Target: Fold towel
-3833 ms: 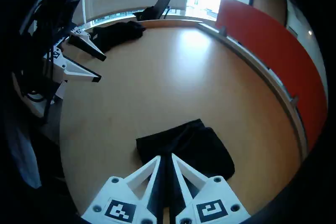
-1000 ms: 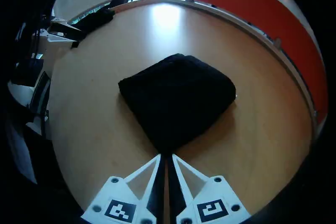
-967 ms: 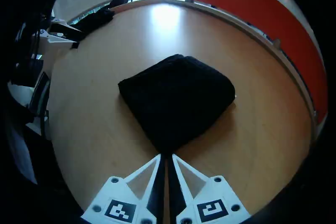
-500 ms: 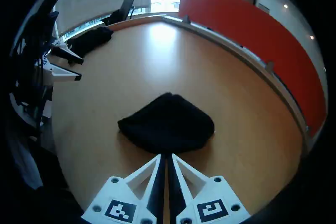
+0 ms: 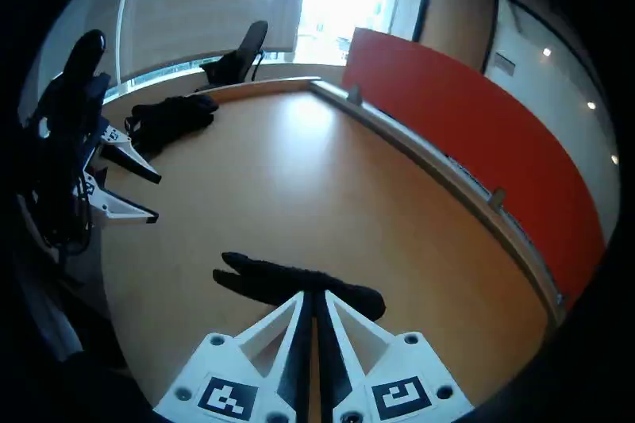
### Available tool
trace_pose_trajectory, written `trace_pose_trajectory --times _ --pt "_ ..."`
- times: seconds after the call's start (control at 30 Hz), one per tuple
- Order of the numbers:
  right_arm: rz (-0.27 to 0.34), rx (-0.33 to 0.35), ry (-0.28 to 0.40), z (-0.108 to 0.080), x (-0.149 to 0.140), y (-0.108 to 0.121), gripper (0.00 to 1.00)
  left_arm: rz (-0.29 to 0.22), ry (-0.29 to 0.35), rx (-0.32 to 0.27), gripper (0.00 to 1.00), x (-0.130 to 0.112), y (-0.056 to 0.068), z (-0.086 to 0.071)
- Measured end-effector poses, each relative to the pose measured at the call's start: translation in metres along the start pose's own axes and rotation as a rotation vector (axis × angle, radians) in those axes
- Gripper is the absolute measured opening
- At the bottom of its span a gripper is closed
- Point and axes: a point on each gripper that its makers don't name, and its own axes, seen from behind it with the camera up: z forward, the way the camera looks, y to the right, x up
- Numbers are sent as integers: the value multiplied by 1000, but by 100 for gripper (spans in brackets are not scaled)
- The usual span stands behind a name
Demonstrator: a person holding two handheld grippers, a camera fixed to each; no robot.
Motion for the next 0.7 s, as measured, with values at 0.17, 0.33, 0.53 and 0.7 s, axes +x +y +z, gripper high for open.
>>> trace_pose_trajectory --times 0.17,0.33,0.53,0.7 --pt "6 -11 25 -6 13 4 4 3 6 -5 93 3 2 -2" --pt "11 -23 27 -13 12 9 4 7 11 -11 93 5 5 -2" --pt "16 -37 26 -22 9 15 4 13 14 -17 93 6 8 -2" --pt "20 -47 25 -30 6 22 4 14 16 -21 93 6 10 -1"
